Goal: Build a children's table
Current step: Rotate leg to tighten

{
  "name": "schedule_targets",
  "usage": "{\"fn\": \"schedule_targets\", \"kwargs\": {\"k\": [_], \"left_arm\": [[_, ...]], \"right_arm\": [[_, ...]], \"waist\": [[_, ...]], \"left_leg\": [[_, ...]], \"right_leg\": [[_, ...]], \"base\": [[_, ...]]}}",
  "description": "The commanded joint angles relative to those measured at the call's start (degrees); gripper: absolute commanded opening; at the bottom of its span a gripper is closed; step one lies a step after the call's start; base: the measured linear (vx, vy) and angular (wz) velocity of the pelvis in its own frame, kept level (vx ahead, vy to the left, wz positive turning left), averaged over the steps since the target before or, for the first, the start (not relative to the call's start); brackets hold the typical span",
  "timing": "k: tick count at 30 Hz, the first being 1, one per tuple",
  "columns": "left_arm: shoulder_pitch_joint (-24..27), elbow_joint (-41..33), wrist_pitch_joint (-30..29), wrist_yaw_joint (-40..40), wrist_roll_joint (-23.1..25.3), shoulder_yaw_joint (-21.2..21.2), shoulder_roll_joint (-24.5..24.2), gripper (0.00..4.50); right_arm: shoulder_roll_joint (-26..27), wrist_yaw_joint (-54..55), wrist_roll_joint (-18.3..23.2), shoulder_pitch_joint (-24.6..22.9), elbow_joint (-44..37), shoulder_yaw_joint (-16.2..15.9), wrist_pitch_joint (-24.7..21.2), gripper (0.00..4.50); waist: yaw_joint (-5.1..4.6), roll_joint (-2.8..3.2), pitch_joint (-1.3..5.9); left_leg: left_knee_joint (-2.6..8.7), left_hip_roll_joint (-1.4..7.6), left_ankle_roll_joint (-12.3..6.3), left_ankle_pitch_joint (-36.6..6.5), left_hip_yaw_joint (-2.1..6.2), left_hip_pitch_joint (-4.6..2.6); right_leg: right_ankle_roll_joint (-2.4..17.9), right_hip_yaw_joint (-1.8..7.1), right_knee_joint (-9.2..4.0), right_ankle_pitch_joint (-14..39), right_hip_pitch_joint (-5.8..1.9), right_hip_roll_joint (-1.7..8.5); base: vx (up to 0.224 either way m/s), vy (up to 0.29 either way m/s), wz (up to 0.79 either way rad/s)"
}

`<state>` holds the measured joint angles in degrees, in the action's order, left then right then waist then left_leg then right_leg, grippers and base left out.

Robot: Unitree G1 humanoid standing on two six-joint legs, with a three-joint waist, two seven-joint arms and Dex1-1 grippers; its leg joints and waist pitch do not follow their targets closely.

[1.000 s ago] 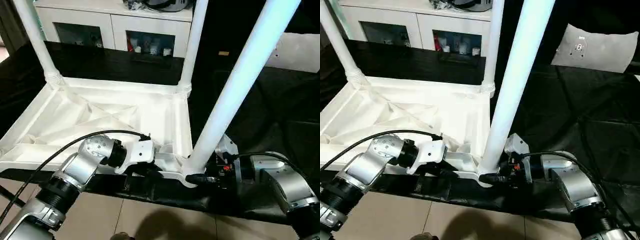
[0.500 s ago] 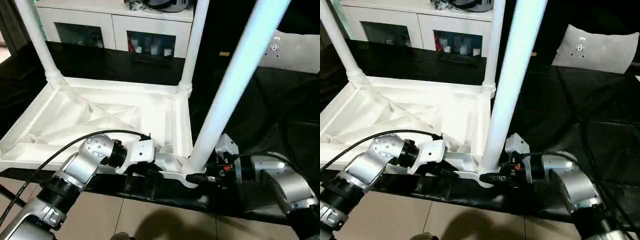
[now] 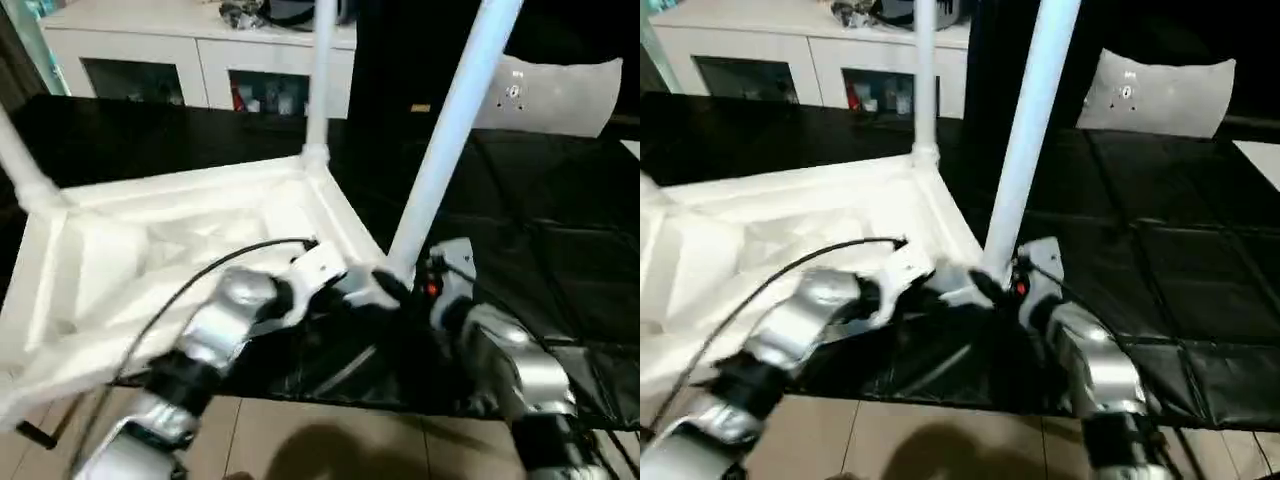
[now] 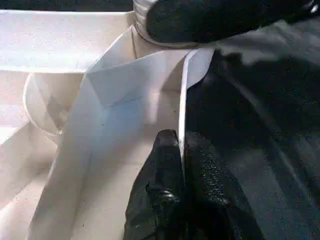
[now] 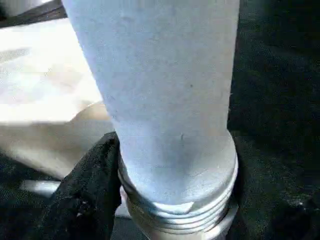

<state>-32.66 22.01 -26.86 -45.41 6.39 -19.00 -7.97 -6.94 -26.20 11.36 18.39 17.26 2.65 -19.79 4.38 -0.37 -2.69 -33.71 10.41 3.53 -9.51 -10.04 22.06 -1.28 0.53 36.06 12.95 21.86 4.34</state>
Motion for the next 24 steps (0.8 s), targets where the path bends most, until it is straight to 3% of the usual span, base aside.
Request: {"fn": "schedule_targets", "kwargs": {"k": [1, 6, 10, 12, 16, 20, 24], "left_arm": [[-2.43, 0.15, 1.80, 7.88, -1.80, 2.52, 4.68, 0.00], [-2.19, 0.16, 5.29, 5.47, -0.62, 0.55, 2.91, 0.00], [-0.54, -0.73, 7.91, 1.04, -0.03, -1.06, -0.40, 0.00], [-0.01, -0.91, 8.33, 0.14, 0.11, -1.16, -1.18, 0.00], [0.60, -0.74, 9.51, -1.62, -0.01, -1.44, -2.74, 0.00], [2.24, -1.55, 16.14, -9.36, -1.50, -3.21, -7.39, 0.00], [3.19, -2.79, 18.34, -15.34, -1.85, -4.94, -10.93, 0.00]], "right_arm": [[4.89, -1.70, 2.79, -0.20, 1.95, -4.19, -2.03, 3.35], [4.50, -1.93, 1.79, -0.82, 1.01, -4.32, -1.16, 3.80], [1.77, -4.54, 1.29, -2.54, -0.46, -3.31, 3.01, 4.03], [0.36, -6.69, 1.92, -3.35, -1.78, -3.08, 3.97, 4.23], [-2.77, -11.76, 2.98, -4.63, -4.42, -3.05, 4.57, 4.45], [-12.06, -23.73, 3.61, -5.21, -7.15, -4.37, 4.80, 4.45], [-16.43, -29.51, 2.13, -3.91, -6.37, -6.14, 6.89, 4.45]], "waist": [[0.22, -0.62, 3.27], [0.30, -0.47, 3.53], [0.35, -0.46, 3.41], [0.35, -0.22, 3.29], [0.39, -0.32, 3.23], [0.58, -0.36, 3.25], [0.77, -0.28, 3.21]], "left_leg": [[4.17, 1.78, -0.27, -12.19, 0.53, -1.18], [3.94, 1.70, -2.78, -7.76, 0.53, -0.77], [4.09, 1.82, -2.99, -9.20, 0.47, -0.82], [4.22, 1.95, -2.56, -10.42, 0.47, -0.92], [4.27, 2.02, -2.60, -11.03, 0.47, -0.91], [4.19, 1.97, -3.36, -11.28, 0.55, -0.81], [4.11, 2.26, -3.82, -10.54, 0.35, -1.06]], "right_leg": [[10.70, 0.84, -4.99, 7.25, -1.27, 2.63], [11.43, 0.61, -4.49, -1.08, -1.88, 2.58], [11.49, 0.60, -4.77, 0.90, -1.86, 2.73], [11.35, 0.63, -4.97, 2.67, -1.79, 2.73], [11.34, 0.61, -5.02, 3.41, -1.83, 2.68], [11.24, 0.52, -5.06, 3.56, -1.89, 2.72], [12.33, 0.52, -4.86, 3.09, -1.59, 2.78]], "base": [[0.000, 0.000, 0.00], [0.000, 0.000, 0.00], [0.000, 0.000, 0.00], [0.000, 0.000, 0.00], [0.000, 0.000, 0.00], [0.000, 0.000, 0.00], [0.000, 0.000, 0.00]]}}
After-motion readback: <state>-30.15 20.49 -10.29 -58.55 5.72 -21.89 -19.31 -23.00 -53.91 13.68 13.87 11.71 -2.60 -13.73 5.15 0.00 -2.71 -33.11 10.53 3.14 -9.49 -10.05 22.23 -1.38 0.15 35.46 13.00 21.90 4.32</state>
